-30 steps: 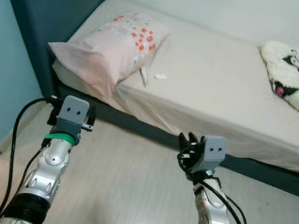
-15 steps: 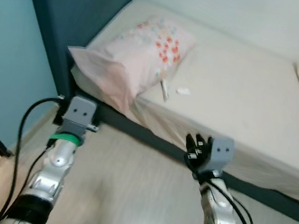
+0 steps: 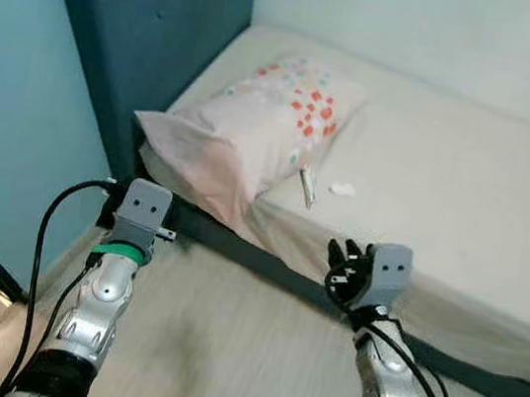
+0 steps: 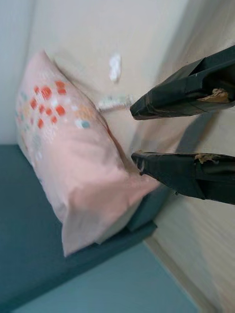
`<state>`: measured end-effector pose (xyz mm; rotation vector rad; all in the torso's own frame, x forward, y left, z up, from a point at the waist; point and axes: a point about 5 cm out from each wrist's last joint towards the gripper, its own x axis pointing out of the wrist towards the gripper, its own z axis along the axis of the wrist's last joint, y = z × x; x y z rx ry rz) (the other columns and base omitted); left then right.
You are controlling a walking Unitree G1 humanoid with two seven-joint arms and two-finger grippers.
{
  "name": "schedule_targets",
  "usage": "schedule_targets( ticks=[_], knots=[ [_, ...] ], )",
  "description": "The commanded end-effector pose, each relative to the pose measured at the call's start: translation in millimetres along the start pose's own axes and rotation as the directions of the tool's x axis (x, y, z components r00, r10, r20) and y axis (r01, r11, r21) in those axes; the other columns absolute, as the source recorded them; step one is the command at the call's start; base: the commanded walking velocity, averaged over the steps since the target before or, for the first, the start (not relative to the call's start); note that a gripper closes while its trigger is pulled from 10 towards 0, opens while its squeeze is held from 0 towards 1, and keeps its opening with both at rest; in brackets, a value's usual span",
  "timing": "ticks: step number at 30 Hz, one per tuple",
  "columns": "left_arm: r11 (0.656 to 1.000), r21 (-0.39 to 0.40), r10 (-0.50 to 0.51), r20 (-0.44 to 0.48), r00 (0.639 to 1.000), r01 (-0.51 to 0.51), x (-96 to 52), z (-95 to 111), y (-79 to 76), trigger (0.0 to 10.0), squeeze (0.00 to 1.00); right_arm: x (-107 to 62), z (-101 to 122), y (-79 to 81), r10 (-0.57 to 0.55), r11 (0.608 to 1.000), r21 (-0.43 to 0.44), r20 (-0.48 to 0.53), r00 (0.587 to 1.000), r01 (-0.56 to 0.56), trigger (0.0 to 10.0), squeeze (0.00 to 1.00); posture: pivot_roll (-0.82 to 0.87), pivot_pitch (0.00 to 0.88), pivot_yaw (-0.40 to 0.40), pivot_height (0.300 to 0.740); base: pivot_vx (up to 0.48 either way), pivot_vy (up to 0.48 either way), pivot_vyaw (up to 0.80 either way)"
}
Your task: Clean up the room
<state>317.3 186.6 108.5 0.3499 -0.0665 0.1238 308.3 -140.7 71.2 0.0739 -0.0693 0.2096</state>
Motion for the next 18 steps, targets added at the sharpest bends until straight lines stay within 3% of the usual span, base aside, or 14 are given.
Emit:
schedule_targets(
  ticks=[1, 18],
  knots=[
    [1.0, 0.009, -0.01, -0.011, 1.0, 0.01, -1.9, -2.4, -3.1, 10.0, 0.0, -3.3, -4.9, -2.5, -0.01, 1.0, 0.002, -0.025, 1.0, 0.01, 10.0, 0.0, 0.08, 0.076, -0.006, 0.74, 0.341, 0.0, 0.0],
    [1.0, 0.005, -0.012, -0.01, 1.0, 0.013, 0.0, -0.6, -4.6, 10.0, 0.0, -3.5, -5.4, -2.5, -0.013, 1.0, 0.002, -0.028, 1.0, 0.013, 10.0, 0.0, 0.08, 0.075, -0.003, 0.74, 0.373, 0.0, 0.0]
  ],
)
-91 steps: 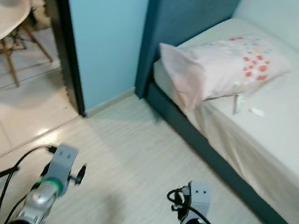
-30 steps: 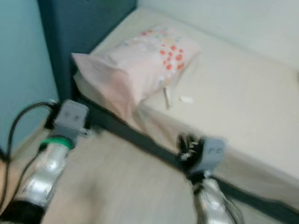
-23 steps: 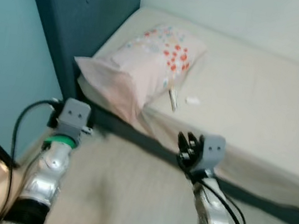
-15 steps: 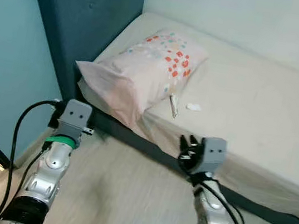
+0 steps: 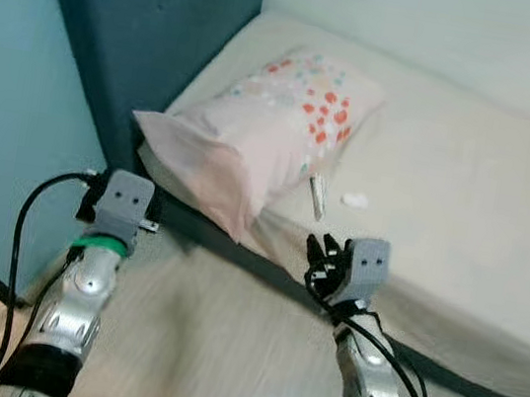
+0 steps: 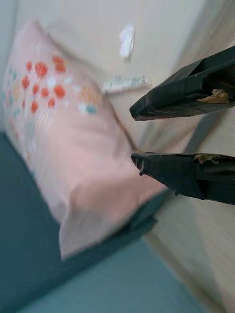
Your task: Clean up the room
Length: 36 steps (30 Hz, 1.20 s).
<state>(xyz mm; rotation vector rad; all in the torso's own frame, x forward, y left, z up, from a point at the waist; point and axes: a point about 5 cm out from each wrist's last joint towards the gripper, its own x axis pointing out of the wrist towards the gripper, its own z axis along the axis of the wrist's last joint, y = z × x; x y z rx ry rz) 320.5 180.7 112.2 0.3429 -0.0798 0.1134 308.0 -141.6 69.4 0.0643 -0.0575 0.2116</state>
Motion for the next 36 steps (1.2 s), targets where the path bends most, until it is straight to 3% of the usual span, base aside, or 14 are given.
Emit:
schedule_targets(
  ticks=[1, 36],
  knots=[
    [1.0, 0.014, -0.005, -0.024, 1.0, 0.005, -2.9, -5.9, 0.1, 10.0, 0.0, -2.8, -3.8, -1.5, -0.015, 1.0, 0.01, -0.015, 1.0, 0.015, 10.0, 0.0, 0.08, 0.075, -0.003, 0.74, 0.379, 0.0, 0.0],
    [1.0, 0.017, -0.008, -0.023, 1.0, 0.009, -0.4, -4.8, -0.3, 10.0, 0.0, -1.2, -3.9, 0.1, -0.011, 1.0, 0.01, -0.017, 1.0, 0.011, 10.0, 0.0, 0.08, 0.071, 0.0, 0.74, 0.377, 0.0, 0.0]
  ],
)
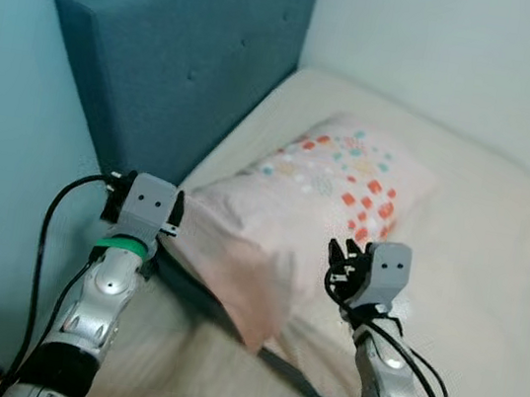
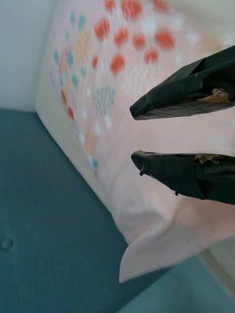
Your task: Clean up the room
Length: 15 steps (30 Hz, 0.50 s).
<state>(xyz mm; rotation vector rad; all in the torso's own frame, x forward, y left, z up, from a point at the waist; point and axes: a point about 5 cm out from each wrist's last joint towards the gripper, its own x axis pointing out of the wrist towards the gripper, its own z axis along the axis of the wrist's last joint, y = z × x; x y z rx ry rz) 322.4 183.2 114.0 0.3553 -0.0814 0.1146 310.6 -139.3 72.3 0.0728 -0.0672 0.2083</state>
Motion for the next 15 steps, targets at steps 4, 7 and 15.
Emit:
schedule_targets(
  ticks=[4, 7, 15],
  knots=[
    [1.0, 0.004, -0.01, -0.025, 1.0, 0.01, -2.8, -5.6, -3.1, 10.0, 0.0, -4.7, -6.8, -1.9, -0.008, 1.0, 0.002, -0.028, 1.0, 0.008, 10.0, 0.0, 0.07, 0.071, 0.0, 0.74, 0.372, 0.0, 0.0],
    [1.0, 0.004, -0.011, -0.025, 1.0, 0.011, -2.7, -5.8, -3.0, 10.0, 0.0, -4.8, -6.9, -2.1, -0.01, 1.0, 0.002, -0.029, 1.0, 0.01, 10.0, 0.0, 0.07, 0.071, 0.001, 0.74, 0.37, 0.0, 0.0],
    [1.0, -0.006, -0.026, -0.015, 1.0, 0.026, -3.6, -4.8, -4.8, 10.0, 0.0, -6.1, -8.6, -2.7, -0.015, 1.0, 0.003, -0.035, 0.999, 0.015, 10.0, 0.0, 0.08, 0.072, 0.003, 0.74, 0.351, 0.0, 0.0]
  ],
)
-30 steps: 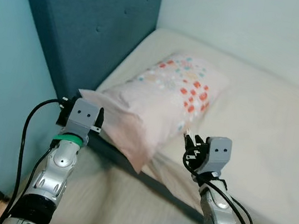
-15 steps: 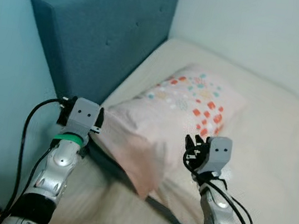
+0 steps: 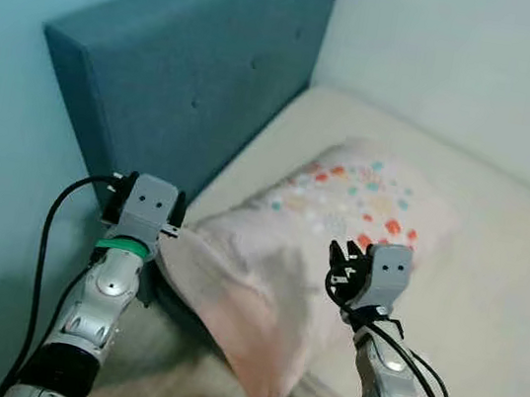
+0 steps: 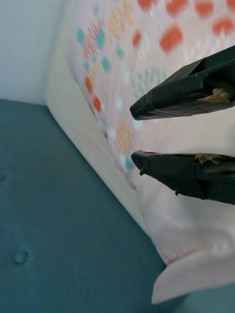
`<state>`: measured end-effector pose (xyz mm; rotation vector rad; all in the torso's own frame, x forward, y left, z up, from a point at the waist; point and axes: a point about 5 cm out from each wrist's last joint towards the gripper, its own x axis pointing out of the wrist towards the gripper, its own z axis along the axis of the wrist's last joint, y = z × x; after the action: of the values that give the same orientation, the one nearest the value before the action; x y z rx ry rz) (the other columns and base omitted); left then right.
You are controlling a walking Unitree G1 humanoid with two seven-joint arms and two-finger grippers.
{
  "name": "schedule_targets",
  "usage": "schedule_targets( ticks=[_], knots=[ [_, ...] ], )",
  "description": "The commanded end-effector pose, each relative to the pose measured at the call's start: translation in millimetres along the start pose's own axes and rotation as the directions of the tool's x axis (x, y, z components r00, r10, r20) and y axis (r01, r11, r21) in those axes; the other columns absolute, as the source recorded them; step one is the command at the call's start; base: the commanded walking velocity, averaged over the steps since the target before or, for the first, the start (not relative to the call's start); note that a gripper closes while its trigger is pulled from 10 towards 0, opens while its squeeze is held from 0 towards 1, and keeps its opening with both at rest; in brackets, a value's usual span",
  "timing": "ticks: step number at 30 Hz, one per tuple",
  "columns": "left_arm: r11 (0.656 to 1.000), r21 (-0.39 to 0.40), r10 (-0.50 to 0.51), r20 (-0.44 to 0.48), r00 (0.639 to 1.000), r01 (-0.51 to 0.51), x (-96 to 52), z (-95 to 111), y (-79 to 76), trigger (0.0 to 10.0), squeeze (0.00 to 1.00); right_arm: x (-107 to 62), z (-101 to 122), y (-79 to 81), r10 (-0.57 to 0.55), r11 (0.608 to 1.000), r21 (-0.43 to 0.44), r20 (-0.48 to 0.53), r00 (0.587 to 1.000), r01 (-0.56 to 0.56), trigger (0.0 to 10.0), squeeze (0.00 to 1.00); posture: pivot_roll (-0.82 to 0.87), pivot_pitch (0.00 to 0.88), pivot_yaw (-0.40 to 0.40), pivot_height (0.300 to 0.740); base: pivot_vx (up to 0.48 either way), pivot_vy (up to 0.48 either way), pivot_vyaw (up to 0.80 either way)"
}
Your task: Clean up the room
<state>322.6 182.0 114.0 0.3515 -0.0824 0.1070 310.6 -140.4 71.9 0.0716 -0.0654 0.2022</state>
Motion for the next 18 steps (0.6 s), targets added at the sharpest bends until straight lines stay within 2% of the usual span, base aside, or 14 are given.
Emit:
schedule_targets(
  ticks=[1, 5, 18],
  knots=[
    [0.999, -0.001, -0.04, -0.006, 0.999, 0.04, -4.9, -4, -6.0, 10.0, 0.0, -6.0, -9, -1.7, -0.01, 1.0, 0.007, -0.036, 0.999, 0.01, 10.0, 0.0, 0.08, 0.073, 0.003, 0.74, 0.0, 0.0, 0.0],
    [0.994, -0.012, -0.107, 0.006, 0.994, 0.107, -9.9, -4, -14.4, 10.0, 0.0, -7.2, -11, -2.5, -0.02, 1.0, 0.021, -0.046, 0.999, 0.021, 10.0, 0.0, 0.08, 0.073, 0.004, 0.74, 0.0, 0.0, 0.0],
    [0.993, -0.03, -0.118, 0.0, 0.993, 0.118, -12.0, -4, -20.5, 10.0, 0.0, -9.7, -15, -4.5, -0.047, 0.998, 0.045, -0.06, 0.997, 0.05, 10.0, 0.0, 0.08, 0.075, 0.008, 0.735, 0.0, 0.0, 0.0]
  ],
)
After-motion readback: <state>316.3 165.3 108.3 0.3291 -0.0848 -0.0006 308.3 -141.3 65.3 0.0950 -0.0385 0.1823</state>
